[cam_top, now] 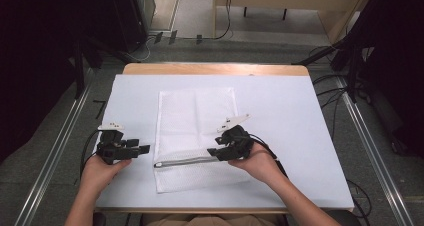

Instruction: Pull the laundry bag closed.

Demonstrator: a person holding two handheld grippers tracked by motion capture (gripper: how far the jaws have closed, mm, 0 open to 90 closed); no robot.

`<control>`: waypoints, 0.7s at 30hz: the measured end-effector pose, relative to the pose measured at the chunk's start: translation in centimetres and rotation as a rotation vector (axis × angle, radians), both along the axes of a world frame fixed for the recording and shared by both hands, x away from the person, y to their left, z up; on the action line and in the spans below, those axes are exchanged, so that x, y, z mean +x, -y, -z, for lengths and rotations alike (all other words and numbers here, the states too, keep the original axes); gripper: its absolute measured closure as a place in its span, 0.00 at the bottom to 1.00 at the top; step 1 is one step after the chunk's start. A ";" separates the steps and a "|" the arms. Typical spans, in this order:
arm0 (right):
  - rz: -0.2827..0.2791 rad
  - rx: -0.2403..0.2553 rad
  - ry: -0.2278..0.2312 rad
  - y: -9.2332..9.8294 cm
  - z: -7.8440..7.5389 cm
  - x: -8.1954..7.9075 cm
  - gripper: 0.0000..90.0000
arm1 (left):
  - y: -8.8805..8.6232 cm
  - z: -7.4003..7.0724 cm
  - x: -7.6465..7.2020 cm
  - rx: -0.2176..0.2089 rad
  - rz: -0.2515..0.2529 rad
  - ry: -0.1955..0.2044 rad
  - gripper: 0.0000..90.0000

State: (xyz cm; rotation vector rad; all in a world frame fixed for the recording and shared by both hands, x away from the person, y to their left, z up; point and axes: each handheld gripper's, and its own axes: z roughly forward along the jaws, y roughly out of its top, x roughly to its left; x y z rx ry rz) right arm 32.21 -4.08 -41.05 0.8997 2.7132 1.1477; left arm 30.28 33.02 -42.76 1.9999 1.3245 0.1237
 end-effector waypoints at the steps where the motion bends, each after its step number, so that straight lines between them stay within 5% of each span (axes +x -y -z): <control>1: -0.005 -0.001 0.005 -0.3 0.0 0.0 0.58 | 0.0 0.0 0.0 0.002 0.002 -0.001 0.43; 21: -0.076 0.003 0.009 -4.6 -0.2 -0.3 0.58 | -0.3 0.0 -0.1 0.002 -0.008 0.006 0.43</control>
